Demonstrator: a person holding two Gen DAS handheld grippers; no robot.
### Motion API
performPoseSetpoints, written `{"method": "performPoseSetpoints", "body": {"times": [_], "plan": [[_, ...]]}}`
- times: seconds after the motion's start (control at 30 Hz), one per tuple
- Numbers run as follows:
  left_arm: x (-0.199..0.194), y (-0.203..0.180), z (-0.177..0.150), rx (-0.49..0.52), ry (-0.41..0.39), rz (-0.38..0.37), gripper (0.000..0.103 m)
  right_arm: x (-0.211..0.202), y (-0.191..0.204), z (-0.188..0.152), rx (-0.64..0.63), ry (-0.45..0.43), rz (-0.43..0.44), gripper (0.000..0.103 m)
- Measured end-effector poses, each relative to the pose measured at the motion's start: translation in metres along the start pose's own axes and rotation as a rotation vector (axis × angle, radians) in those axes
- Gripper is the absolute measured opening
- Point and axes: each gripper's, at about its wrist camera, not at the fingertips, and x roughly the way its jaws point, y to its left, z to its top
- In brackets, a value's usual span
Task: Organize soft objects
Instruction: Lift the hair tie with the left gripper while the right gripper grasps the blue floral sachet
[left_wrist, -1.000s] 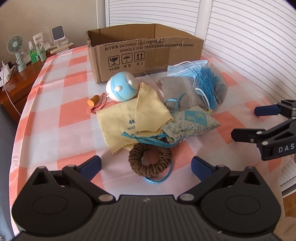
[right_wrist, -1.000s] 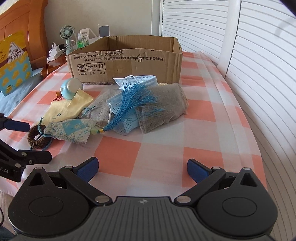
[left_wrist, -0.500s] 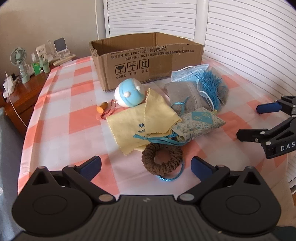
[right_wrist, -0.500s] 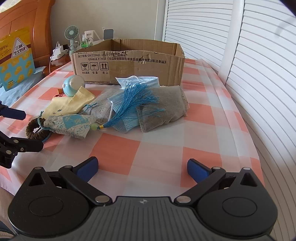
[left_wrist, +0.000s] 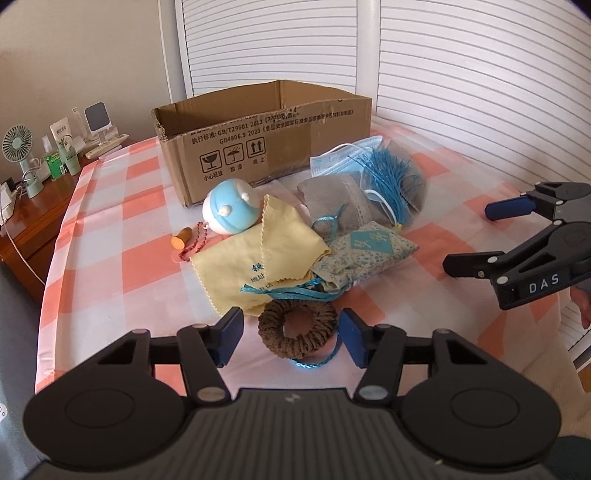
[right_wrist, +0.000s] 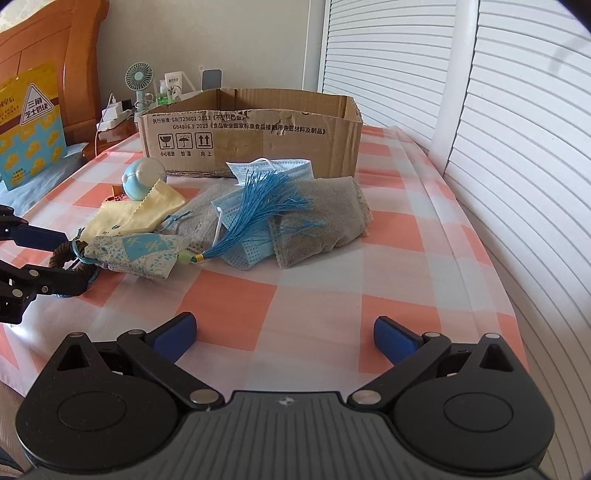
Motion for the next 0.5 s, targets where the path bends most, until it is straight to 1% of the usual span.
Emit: {"method": "performPoseSetpoints", "body": {"times": [0.07, 0.17, 0.23, 0.27, 0.33, 0.5], "plan": [[0.001, -0.002, -0.001, 0.003, 0.000, 0.004, 0.051, 0.000, 0.000, 0.000, -0.002, -0.002, -0.002, 0.103], [0.001, -0.002, -0.001, 0.003, -0.008, 0.003, 0.042, -0.001, 0.001, 0.001, -0.008, 0.000, -0.001, 0.103], [0.000, -0.001, 0.000, -0.003, -0.008, 0.000, 0.040, -0.002, 0.002, 0.002, -0.023, 0.003, 0.006, 0.103], [0.000, -0.001, 0.000, -0.003, -0.005, 0.000, 0.037, -0.003, 0.003, 0.002, -0.031, 0.004, 0.012, 0.103], [-0.003, 0.001, 0.000, -0.004, -0.004, -0.013, 0.037, -0.007, 0.006, 0.004, -0.054, -0.009, 0.028, 0.103], [-0.013, 0.010, 0.000, -0.028, 0.012, -0.073, 0.037, -0.017, 0.015, 0.014, -0.106, -0.044, 0.090, 0.103]]}}
